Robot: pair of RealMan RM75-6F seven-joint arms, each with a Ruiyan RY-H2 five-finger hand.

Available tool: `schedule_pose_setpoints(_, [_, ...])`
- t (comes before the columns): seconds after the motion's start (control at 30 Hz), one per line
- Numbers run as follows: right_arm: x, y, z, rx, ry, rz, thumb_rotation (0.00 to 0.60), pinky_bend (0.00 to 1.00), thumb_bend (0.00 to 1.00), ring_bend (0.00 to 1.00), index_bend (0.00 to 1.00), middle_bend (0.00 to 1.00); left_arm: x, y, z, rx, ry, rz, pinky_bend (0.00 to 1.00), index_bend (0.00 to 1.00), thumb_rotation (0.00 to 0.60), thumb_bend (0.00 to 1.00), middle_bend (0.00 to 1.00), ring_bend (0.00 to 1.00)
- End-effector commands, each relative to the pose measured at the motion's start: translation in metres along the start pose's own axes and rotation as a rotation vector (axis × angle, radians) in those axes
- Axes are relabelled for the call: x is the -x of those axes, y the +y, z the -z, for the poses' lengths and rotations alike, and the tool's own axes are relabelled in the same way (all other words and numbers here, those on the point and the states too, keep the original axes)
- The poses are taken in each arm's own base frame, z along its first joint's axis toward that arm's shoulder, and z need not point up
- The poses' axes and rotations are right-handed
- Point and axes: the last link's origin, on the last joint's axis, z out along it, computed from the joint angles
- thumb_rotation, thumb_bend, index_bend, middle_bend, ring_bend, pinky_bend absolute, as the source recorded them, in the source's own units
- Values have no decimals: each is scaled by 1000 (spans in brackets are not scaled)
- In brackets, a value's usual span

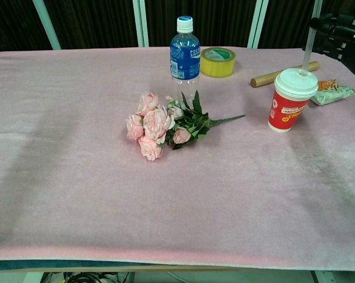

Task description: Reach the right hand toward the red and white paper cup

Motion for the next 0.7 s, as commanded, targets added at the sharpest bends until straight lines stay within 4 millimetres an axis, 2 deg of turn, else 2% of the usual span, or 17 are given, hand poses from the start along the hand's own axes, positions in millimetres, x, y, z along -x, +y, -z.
schedule_pose_setpoints(0.03, [-1, 3, 1, 3, -3, 4, 600, 208, 348, 48, 550, 63, 0, 0, 0, 1, 0, 0, 0, 162, 600, 276, 72, 0])
schedule_pose_setpoints(0.1, [-1, 4, 3, 7, -12, 14, 600, 208, 337, 47, 451, 58, 0, 0, 0, 1, -1, -1, 0, 162, 600, 276, 72, 0])
schedule_pose_setpoints(0.23, [-2, 7, 5, 16, -39, 48, 600, 208, 287, 31, 172, 37, 1, 0, 0, 0, -4, -2, 0, 162, 600, 275, 72, 0])
schedule_pose_setpoints(0.33, [-2, 8, 6, 21, -62, 54, 600, 208, 268, 21, 71, 24, 1, 0, 0, -2, -3, -3, 0, 162, 600, 276, 72, 0])
schedule_pose_setpoints(0.7, [-7, -1, 9, -1, -96, 68, 600, 208, 266, 22, 60, 23, 1, 0, 0, -4, -4, -3, 0, 162, 600, 286, 72, 0])
